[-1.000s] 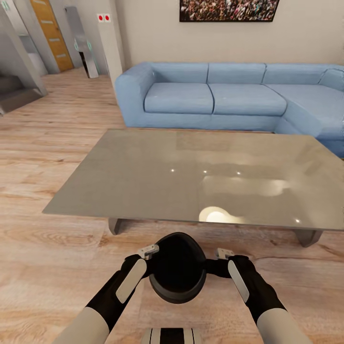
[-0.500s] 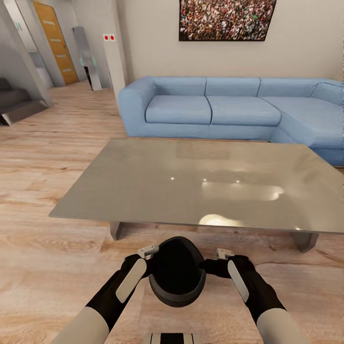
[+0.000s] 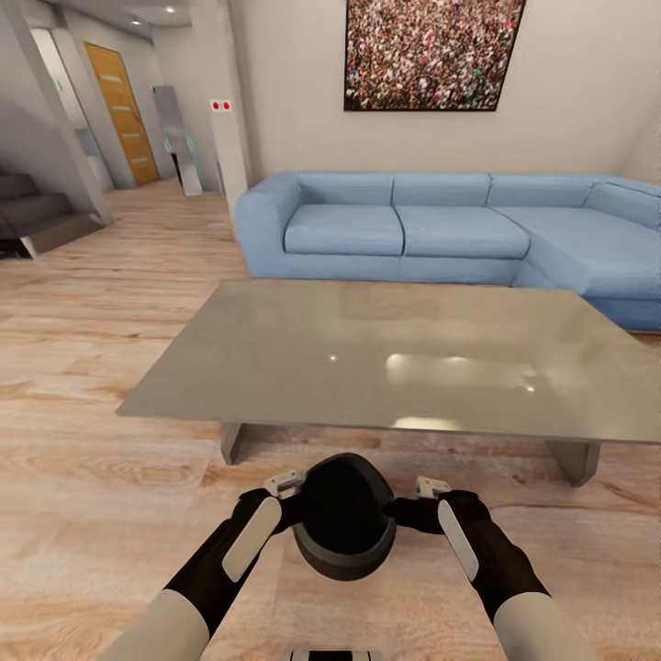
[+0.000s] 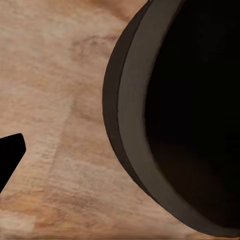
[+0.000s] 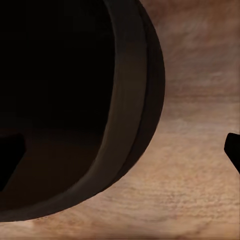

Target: Place each of the two pumpkins and all three candles from the living room inside a cabinet in the living room (use any cabinet), then make sure every cabinet is closed, and position the cauldron so it is next to a table in the living room.

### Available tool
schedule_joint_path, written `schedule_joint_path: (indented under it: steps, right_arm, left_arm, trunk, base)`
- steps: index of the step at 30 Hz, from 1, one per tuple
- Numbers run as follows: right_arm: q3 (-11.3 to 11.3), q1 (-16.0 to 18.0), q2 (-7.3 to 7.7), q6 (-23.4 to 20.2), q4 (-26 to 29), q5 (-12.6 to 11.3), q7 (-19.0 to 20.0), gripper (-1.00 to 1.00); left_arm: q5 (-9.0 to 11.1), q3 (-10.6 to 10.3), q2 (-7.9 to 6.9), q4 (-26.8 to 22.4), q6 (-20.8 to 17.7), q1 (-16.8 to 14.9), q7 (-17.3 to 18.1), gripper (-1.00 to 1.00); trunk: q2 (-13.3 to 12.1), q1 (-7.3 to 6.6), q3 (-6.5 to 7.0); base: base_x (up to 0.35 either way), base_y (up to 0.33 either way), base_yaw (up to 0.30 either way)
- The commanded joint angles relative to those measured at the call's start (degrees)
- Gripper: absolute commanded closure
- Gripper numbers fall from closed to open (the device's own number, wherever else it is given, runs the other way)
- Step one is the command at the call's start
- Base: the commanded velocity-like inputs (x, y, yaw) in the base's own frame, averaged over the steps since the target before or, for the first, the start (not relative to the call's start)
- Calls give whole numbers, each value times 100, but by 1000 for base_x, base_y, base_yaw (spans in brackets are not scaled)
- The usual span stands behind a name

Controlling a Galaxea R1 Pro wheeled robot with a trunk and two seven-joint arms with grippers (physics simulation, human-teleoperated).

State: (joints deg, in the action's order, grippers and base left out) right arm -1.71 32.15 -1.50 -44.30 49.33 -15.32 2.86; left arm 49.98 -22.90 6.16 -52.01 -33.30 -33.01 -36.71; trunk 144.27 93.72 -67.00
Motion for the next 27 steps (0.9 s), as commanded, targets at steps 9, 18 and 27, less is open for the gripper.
schedule_joint_path:
  steps: [9, 18, 27]
  right_arm:
    - [4, 2, 0, -26, 9, 30, 30, -100]
    - [4, 2, -1, -26, 15, 29, 30, -100]
    - [4, 2, -1, -26, 7, 31, 30, -100]
  left_arm:
    - [55, -12, -10, -11, -1, -3, -55, -100]
    - [55, -10, -2, -11, -1, -3, -55, -100]
    - [55, -11, -1, -11, -1, -3, -55, -100]
  trunk:
    - [-10, -25, 195]
    - [-22, -48, 395]
    - [-34, -72, 594]
  base:
    - [-125, 68, 0]
    - [-113, 53, 0]
    - [-6, 3, 0]
